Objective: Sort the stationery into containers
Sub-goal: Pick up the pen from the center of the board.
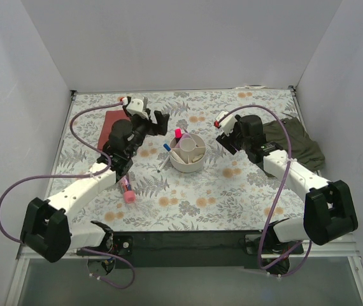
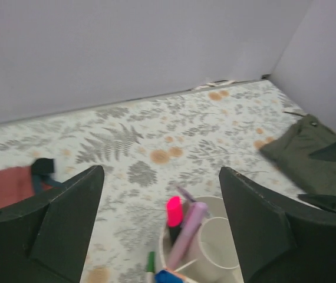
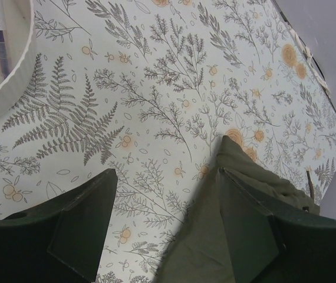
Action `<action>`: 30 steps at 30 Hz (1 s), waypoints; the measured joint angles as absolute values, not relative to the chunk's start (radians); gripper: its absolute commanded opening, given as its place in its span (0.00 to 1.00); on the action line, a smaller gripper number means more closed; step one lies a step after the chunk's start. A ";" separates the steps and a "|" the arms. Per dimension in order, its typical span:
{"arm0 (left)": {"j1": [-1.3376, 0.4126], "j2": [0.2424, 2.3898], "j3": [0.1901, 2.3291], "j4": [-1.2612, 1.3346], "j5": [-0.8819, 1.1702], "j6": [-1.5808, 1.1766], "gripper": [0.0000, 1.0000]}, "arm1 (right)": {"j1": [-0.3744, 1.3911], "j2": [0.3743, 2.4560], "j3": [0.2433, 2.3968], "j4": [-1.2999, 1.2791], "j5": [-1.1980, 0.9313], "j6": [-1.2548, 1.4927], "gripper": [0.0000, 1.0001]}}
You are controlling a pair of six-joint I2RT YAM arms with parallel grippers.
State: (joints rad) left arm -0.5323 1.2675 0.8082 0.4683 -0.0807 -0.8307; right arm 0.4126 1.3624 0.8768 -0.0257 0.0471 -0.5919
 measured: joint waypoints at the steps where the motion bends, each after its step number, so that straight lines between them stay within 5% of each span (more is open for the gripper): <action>1: -0.522 1.247 0.830 0.424 -0.091 -0.796 0.75 | 0.413 1.363 0.880 -0.026 0.046 -0.593 0.77; 14: -0.439 1.176 0.708 -0.079 0.097 -0.537 0.52 | 0.413 1.362 0.899 -0.026 0.044 -0.606 0.77; 30: -0.429 1.486 0.722 -0.142 0.228 -0.549 0.52 | 0.413 1.282 0.823 -0.027 0.029 -0.608 0.77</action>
